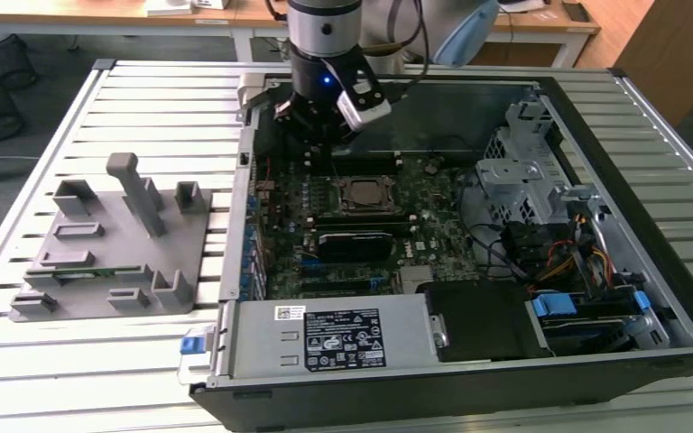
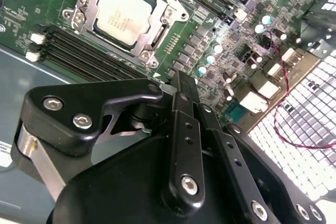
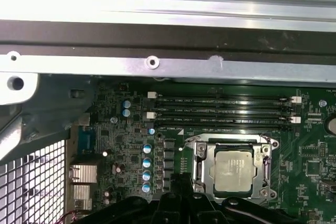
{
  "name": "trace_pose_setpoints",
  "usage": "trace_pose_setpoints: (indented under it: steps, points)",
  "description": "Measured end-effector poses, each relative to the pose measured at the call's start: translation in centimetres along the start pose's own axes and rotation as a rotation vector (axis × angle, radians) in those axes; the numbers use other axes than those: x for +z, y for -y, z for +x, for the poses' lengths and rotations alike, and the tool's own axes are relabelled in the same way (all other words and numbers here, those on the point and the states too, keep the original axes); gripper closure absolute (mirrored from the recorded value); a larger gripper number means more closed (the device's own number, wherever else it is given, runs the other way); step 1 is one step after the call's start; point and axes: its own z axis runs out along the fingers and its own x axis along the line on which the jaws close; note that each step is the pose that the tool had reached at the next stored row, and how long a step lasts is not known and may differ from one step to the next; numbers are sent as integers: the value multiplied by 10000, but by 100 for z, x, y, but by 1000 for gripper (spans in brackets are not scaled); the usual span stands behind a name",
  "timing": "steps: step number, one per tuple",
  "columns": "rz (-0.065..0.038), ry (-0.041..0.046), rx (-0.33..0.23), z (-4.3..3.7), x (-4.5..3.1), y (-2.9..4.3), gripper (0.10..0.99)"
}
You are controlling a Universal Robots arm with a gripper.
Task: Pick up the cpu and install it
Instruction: 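Install the first cpu locking lever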
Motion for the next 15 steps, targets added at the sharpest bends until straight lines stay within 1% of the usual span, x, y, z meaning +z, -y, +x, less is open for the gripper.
trace_pose_setpoints:
  steps: [2, 8, 15]
  points:
    - [-1, 1, 0, 22, 0, -2, 980]
    - [0, 0, 0, 53, -1, -18, 980]
    - [-1, 1, 1, 74, 2, -103, 980]
